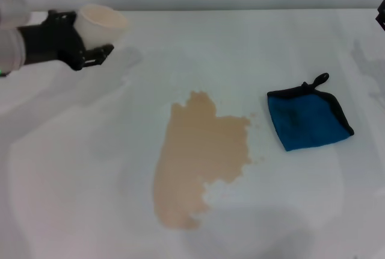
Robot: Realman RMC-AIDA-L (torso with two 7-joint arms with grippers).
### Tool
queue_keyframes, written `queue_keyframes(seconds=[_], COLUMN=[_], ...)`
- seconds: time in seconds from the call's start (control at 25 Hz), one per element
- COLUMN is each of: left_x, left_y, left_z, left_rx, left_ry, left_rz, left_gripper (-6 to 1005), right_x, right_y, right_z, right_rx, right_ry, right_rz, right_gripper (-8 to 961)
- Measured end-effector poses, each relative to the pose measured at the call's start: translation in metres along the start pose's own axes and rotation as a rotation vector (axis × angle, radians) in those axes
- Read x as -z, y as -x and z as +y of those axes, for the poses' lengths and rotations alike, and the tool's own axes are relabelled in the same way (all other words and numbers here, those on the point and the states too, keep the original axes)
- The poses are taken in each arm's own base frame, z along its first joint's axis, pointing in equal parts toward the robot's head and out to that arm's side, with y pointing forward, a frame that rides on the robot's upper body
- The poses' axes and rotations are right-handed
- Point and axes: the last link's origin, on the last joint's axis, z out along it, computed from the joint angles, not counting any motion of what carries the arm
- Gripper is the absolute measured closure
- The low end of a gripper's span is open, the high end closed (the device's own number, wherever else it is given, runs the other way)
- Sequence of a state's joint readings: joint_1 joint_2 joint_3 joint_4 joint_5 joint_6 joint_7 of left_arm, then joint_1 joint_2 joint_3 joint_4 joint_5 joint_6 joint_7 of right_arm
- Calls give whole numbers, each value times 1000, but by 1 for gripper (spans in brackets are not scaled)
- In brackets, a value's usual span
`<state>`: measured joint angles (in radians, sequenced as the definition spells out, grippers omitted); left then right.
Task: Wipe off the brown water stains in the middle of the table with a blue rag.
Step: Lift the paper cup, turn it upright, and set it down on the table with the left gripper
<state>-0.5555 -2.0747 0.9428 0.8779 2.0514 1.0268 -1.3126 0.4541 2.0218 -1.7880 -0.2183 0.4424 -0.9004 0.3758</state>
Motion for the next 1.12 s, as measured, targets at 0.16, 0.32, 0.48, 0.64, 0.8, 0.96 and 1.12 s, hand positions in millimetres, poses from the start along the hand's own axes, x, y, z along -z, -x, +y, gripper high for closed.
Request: queue_keyframes(seconds=[0.16, 0.32, 0.48, 0.64, 0.8, 0.96, 1.12], left_x=[10, 17, 18, 18, 18, 13, 9], left_y=[25, 44, 61, 77, 92, 102, 106], left_z=[11, 21, 33, 43, 53, 64, 70], left_rx=[121, 217, 293, 397, 452, 454, 462], left_ry=[-67, -143, -215, -293, -376, -420, -461], left_rz=[99, 202, 260, 295, 301, 262, 244], left_gripper=[359, 357, 355, 353, 351, 349, 347], right_x=[0, 0, -1, -1, -1, -1, -1], right_y=[0, 0, 0, 1, 0, 1, 1], right_z=[1, 1, 2, 3, 3, 3, 3], right_rx=[-2, -2, -4, -4, -5, -6, -6], right_ry=[1, 3, 7, 9, 9, 8, 8], right_rz=[0, 0, -2, -3, -3, -3, -4], right_gripper=[113, 112, 112, 112, 112, 112, 112])
